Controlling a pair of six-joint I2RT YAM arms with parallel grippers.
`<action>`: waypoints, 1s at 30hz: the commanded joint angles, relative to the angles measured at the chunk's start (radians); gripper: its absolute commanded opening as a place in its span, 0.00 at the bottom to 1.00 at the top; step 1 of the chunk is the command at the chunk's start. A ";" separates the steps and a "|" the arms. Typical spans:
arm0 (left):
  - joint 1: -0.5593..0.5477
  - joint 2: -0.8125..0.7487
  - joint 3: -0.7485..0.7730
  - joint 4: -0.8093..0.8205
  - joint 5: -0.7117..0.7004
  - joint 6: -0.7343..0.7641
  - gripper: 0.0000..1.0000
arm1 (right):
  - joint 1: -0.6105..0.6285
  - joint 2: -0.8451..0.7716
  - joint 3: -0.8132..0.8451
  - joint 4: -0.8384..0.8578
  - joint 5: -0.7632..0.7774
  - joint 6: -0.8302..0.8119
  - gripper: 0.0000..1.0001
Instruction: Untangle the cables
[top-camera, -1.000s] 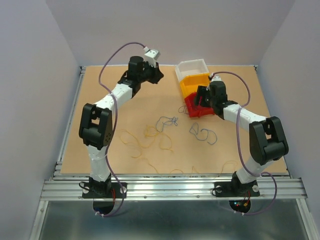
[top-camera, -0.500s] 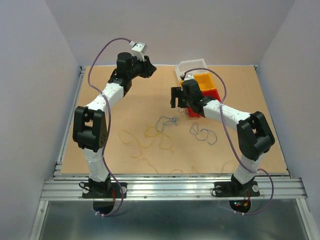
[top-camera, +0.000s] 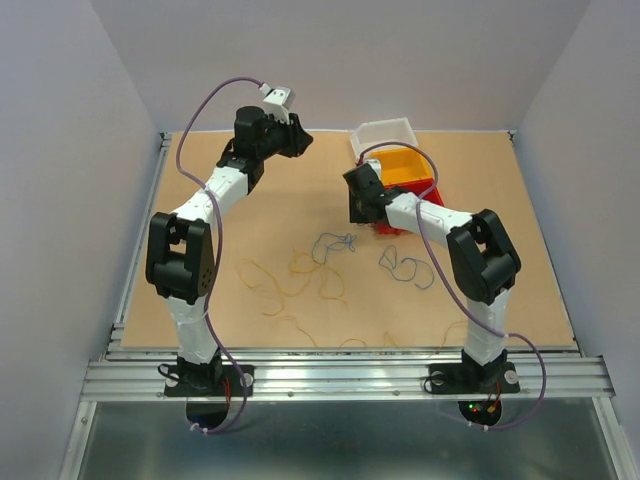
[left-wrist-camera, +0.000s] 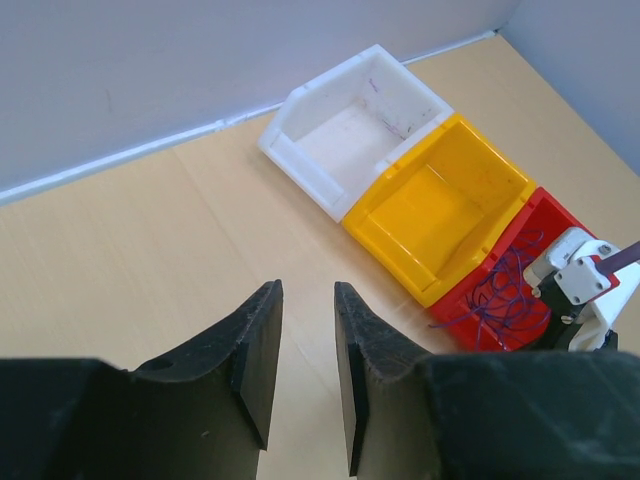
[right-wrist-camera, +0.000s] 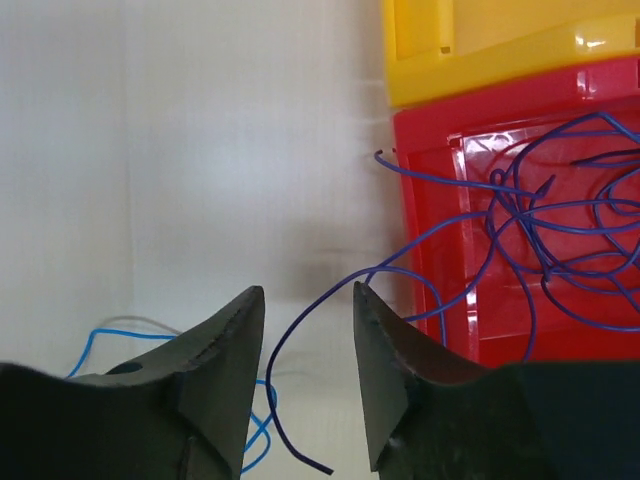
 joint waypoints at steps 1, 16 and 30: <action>0.003 -0.054 0.004 0.035 0.007 0.001 0.38 | 0.014 -0.008 0.069 -0.035 0.039 0.014 0.27; 0.003 -0.031 0.017 0.028 0.011 0.005 0.38 | -0.054 -0.092 0.018 0.011 0.079 0.000 0.01; 0.004 -0.017 0.023 0.026 0.010 0.009 0.38 | -0.230 -0.005 0.028 0.034 -0.045 -0.012 0.01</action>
